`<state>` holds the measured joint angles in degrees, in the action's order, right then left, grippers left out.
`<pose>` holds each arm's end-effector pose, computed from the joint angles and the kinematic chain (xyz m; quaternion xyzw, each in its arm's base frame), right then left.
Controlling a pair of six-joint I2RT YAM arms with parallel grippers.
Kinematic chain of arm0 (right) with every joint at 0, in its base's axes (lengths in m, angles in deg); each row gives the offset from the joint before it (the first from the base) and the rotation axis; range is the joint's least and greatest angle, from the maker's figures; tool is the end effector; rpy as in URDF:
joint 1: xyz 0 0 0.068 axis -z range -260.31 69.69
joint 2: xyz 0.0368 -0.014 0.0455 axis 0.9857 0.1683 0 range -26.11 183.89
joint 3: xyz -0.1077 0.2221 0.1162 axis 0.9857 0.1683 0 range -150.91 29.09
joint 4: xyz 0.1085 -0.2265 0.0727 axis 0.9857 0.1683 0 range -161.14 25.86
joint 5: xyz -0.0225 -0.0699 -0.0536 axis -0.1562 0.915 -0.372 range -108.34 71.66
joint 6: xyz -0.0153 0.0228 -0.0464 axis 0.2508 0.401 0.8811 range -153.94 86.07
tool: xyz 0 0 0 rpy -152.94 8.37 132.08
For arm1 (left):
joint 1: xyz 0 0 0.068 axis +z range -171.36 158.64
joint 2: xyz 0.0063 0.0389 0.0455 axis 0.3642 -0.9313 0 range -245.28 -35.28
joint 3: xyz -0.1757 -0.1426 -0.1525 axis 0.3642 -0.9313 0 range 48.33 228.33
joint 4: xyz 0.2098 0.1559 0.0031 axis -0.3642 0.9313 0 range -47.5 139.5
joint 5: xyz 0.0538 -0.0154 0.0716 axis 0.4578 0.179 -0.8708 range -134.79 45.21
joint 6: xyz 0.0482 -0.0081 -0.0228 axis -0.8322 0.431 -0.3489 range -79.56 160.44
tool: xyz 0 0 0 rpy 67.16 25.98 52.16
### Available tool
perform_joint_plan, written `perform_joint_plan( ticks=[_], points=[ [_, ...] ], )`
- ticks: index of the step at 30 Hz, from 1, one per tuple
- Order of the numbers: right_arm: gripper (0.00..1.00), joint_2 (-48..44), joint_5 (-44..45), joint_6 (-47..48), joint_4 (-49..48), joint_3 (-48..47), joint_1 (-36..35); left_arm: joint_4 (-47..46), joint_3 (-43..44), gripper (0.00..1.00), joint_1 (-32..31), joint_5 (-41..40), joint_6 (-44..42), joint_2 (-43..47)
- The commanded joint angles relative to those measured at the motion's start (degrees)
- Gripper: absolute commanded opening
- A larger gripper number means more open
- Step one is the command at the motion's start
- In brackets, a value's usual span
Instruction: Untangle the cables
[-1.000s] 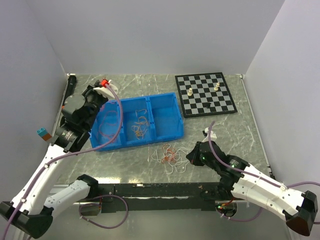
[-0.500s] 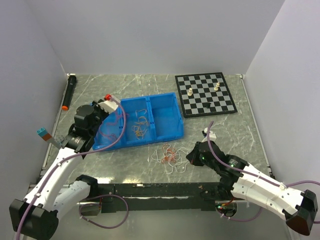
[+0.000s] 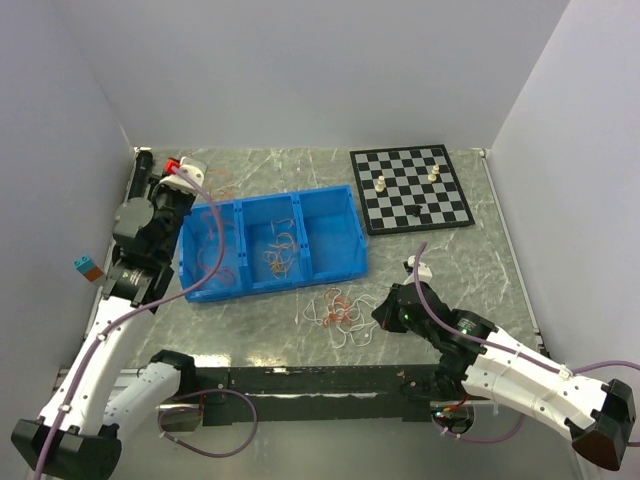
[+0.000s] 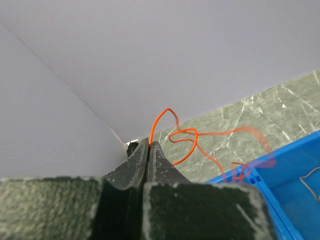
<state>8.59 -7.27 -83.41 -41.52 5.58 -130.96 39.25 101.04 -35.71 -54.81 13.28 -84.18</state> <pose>0.0924 0.1018 0.2040 0.0309 0.9054 0.2613 0.3332 0.1906 -0.0424 0.4020 0.1726 0.6401 0.1408 0.7353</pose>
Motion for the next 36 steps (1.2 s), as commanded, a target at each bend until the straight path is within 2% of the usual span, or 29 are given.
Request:
perform_joint_plan(
  ticks=[1,5,11,15,19,21,24,26,30,33,36],
  points=[
    [0.0,0.02,0.0,-0.36,-1.24,-0.4,-0.5,-0.37,-2.51,0.01,0.37,1.93,2.11,2.05],
    [0.0,0.19,0.0,-0.27,-1.5,-0.22,-0.59,1.49,-7.96,0.01,0.29,1.76,-0.78,4.43],
    [0.0,0.63,-0.08,-0.62,-1.85,0.3,-0.59,-0.7,-14.91,0.01,0.29,-0.87,-4.39,5.75],
    [0.0,0.55,-0.17,-0.8,-2.03,0.48,-0.59,-1.15,-15.18,0.01,0.29,-2.02,-4.31,3.91],
    [0.0,0.37,-0.08,-0.89,-1.85,0.48,-0.67,1.22,-15.27,0.03,0.29,0.43,-4.3,1.71],
    [0.0,0.28,0.0,-0.89,-1.77,0.39,-0.67,3.15,-14.74,0.19,0.29,2.63,-4.13,0.22],
    [0.0,0.02,0.0,-1.06,-1.42,0.22,-0.67,9.12,-12.73,0.53,0.37,5.44,-2.47,-1.89],
    [0.0,-0.16,0.09,-1.06,-1.24,0.04,-0.59,11.15,-11.14,0.66,0.29,7.81,-2.37,-2.25],
    [0.0,-0.16,0.27,-0.89,-0.97,-0.31,-0.67,12.12,-8.6,0.78,0.2,15.8,-5.53,0.82],
    [0.0,-0.42,0.27,-0.89,-0.62,-1.1,-0.67,17.02,-2.81,0.85,-0.94,23.62,-6.24,1.1],
    [0.0,-1.56,0.0,0.07,-0.8,-3.2,-0.59,25.36,4.48,0.87,-7.85,28.99,-5.28,-0.75]
  ],
)
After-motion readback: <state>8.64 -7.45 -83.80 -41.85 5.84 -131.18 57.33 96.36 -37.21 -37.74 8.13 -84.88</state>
